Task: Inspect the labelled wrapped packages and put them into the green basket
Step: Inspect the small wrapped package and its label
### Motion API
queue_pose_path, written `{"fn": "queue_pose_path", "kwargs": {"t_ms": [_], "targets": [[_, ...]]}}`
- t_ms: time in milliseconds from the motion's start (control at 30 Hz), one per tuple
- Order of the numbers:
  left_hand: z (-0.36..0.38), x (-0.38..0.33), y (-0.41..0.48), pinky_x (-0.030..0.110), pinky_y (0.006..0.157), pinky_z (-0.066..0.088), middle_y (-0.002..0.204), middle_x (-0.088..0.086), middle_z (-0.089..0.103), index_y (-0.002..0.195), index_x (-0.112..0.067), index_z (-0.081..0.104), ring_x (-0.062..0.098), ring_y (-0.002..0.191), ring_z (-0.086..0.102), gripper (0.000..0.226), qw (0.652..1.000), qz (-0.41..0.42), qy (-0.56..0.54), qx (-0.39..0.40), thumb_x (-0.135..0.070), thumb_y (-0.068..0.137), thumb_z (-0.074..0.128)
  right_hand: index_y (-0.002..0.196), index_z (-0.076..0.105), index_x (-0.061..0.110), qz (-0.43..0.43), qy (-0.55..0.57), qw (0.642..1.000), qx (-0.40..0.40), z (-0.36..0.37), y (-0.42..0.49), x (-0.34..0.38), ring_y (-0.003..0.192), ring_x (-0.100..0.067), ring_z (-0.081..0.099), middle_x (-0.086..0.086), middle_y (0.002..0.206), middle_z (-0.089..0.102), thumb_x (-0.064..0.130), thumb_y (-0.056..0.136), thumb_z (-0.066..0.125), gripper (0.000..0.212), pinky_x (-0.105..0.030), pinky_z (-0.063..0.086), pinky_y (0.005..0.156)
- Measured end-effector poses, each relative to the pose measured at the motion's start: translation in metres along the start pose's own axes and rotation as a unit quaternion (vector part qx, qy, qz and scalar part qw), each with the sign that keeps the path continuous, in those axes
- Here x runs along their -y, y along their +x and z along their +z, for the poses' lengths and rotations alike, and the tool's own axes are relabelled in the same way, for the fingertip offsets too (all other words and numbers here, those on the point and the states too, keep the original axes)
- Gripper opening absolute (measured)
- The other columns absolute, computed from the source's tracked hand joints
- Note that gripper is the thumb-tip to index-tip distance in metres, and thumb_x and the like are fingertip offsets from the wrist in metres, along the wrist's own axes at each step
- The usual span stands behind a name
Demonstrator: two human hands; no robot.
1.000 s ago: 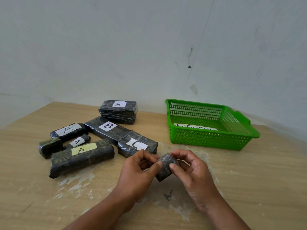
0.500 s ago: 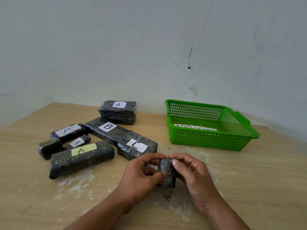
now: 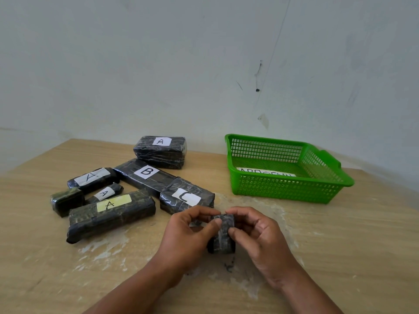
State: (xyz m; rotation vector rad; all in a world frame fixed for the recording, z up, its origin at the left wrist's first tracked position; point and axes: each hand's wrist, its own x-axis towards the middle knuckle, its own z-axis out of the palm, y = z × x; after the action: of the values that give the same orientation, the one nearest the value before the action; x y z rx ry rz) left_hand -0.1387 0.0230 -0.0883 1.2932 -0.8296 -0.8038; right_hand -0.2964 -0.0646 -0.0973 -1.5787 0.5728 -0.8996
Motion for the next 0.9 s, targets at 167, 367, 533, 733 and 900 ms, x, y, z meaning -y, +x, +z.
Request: {"fn": "queue_pose_path", "kwargs": {"t_ms": [167, 367, 533, 733, 900], "targets": [[-0.0041, -0.0006, -0.0024, 0.049, 0.085, 0.062, 0.105, 0.005, 0.076, 0.108, -0.028, 0.077, 0.035, 0.089, 0.077, 0.047, 0.996, -0.021, -0.02, 0.088, -0.013, 0.065, 0.088, 0.113, 0.073, 0.017, -0.012, 0.002, 0.999, -0.041, -0.0001, 0.0038, -0.0045, 0.104, -0.026, 0.075, -0.011, 0.107, 0.079, 0.007, 0.082, 0.076, 0.033, -0.033, 0.06, 0.09], [-0.0008, 0.0007, -0.0035, 0.056, 0.087, 0.062, 0.112, 0.009, 0.073, 0.118, -0.023, 0.071, 0.037, 0.094, 0.077, 0.055, 0.997, 0.002, -0.018, 0.077, -0.006, 0.067, 0.085, 0.122, 0.069, 0.017, -0.004, 0.017, 1.0, -0.007, -0.0025, 0.0027, -0.0037, 0.101, -0.023, 0.074, -0.01, 0.107, 0.078, 0.009, 0.079, 0.072, 0.044, -0.031, 0.059, 0.084], [-0.001, -0.0007, -0.0045, 0.053, 0.085, 0.064, 0.111, 0.011, 0.072, 0.118, -0.019, 0.069, 0.033, 0.095, 0.078, 0.054, 0.997, 0.013, -0.008, 0.073, 0.015, 0.078, 0.079, 0.128, 0.065, 0.017, -0.011, 0.025, 1.0, 0.003, 0.0007, 0.0011, -0.0012, 0.095, -0.021, 0.073, -0.011, 0.105, 0.076, 0.002, 0.079, 0.071, 0.052, -0.031, 0.058, 0.079], [0.0001, -0.0059, -0.0058, 0.056, 0.079, 0.064, 0.113, 0.025, 0.063, 0.097, -0.028, 0.073, 0.035, 0.088, 0.073, 0.029, 0.997, 0.013, -0.054, 0.046, 0.0, 0.091, 0.072, 0.125, 0.066, 0.016, -0.027, -0.008, 1.0, -0.003, 0.0009, -0.0006, 0.0002, 0.104, -0.023, 0.074, -0.009, 0.108, 0.078, -0.001, 0.079, 0.075, 0.05, -0.035, 0.061, 0.088], [0.0016, -0.0073, -0.0069, 0.063, 0.083, 0.06, 0.118, 0.019, 0.065, 0.098, -0.031, 0.072, 0.034, 0.096, 0.075, 0.025, 0.998, 0.013, -0.04, 0.043, -0.007, 0.093, 0.071, 0.121, 0.07, 0.019, -0.03, -0.045, 0.999, -0.009, 0.0013, -0.0015, 0.0012, 0.103, -0.015, 0.073, -0.004, 0.106, 0.078, -0.019, 0.085, 0.071, 0.053, -0.026, 0.058, 0.085]]}}
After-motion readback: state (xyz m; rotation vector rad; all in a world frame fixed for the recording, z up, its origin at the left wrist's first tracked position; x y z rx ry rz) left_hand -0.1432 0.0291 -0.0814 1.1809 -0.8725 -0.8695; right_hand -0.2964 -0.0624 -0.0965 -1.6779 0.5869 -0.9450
